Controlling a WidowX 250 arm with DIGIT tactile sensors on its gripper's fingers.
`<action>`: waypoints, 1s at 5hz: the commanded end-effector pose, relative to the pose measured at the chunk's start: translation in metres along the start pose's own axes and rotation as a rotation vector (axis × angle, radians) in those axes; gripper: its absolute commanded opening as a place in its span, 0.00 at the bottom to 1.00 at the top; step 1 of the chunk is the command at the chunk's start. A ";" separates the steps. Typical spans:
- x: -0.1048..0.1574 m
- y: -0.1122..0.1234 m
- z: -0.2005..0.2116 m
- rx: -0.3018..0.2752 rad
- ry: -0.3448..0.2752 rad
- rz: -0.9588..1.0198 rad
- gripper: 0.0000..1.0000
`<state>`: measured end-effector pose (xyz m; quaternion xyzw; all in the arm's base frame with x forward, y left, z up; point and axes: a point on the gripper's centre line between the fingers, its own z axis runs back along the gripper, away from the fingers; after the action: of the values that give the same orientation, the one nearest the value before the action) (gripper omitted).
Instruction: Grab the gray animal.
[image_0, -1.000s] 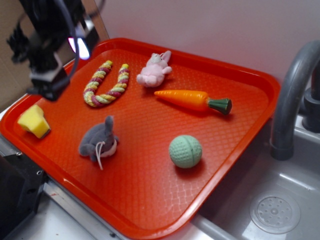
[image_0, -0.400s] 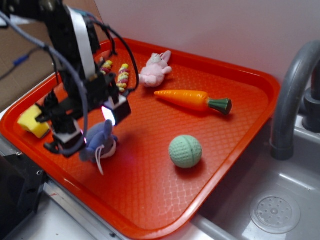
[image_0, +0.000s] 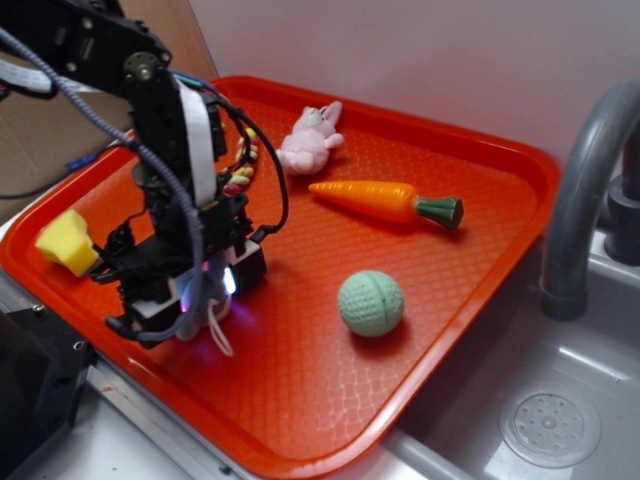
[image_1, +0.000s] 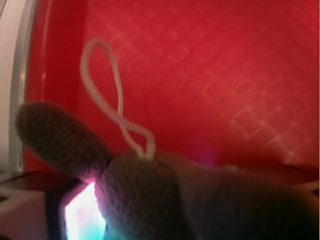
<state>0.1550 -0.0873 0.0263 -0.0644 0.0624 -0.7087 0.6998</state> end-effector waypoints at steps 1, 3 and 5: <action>-0.023 -0.001 0.033 0.157 0.100 0.413 0.00; -0.017 0.018 0.106 0.401 0.046 0.929 0.00; -0.009 0.015 0.160 0.356 -0.021 1.434 0.00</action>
<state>0.2036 -0.0626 0.1706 0.1081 -0.0142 -0.0836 0.9905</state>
